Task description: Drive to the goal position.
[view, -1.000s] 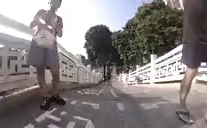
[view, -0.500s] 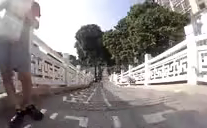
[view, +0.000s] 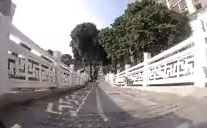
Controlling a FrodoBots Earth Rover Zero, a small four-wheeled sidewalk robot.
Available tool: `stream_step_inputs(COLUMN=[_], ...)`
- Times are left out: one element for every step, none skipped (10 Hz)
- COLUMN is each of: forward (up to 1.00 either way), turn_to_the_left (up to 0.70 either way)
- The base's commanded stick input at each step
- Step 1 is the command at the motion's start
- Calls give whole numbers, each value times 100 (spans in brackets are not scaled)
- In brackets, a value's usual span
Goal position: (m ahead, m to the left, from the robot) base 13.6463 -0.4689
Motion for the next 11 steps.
stream_step_inputs(forward=[70,70,70,70,70,70,70,70,70,70,70], turn_to_the_left=[0,0,0,1,1,3,14,14,14,12,5])
